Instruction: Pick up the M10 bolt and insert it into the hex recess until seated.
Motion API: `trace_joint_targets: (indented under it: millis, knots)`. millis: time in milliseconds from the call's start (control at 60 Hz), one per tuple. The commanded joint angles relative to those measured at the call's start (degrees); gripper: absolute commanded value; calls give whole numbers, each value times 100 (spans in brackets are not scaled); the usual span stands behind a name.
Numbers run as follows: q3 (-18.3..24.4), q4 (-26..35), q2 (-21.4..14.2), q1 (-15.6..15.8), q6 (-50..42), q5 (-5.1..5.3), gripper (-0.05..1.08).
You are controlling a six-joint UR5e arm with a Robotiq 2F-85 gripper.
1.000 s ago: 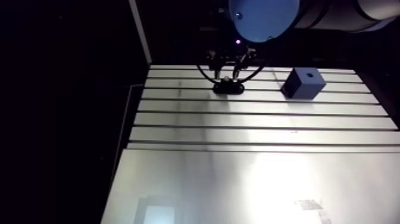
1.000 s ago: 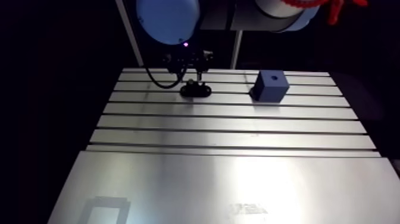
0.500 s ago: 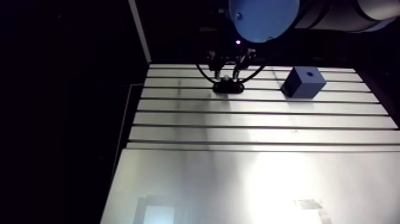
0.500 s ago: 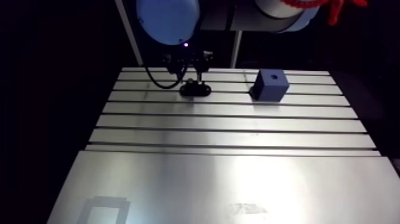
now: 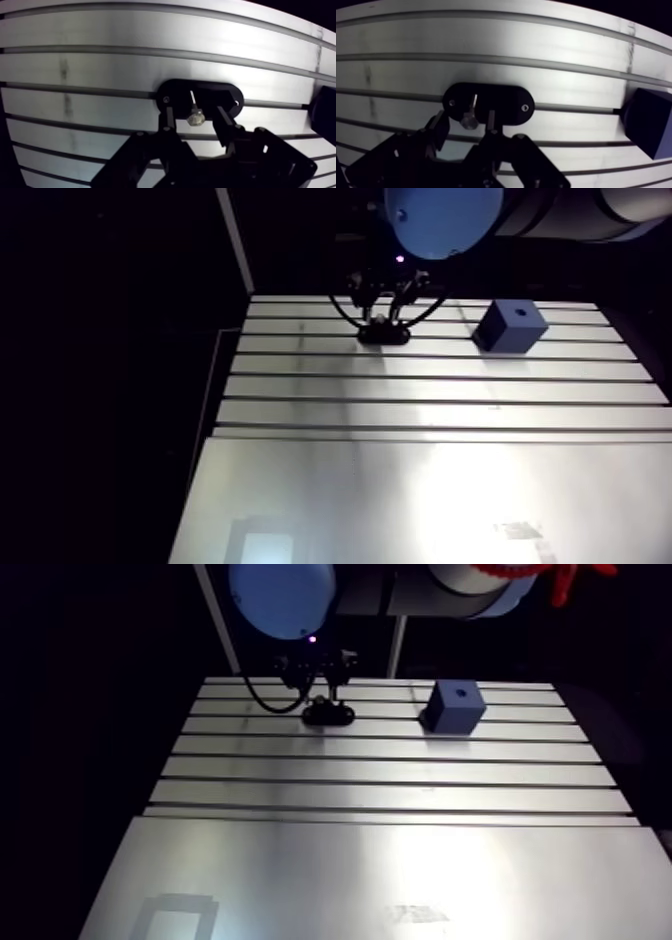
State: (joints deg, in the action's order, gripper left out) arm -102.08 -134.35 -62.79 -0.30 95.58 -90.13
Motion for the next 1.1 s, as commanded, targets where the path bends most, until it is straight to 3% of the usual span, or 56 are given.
trace_joint_targets:
  millis: [17,1100]
  knots:
    - [0,0,0,3,0,0,50]
    - [0,0,8,4,0,-9,58]
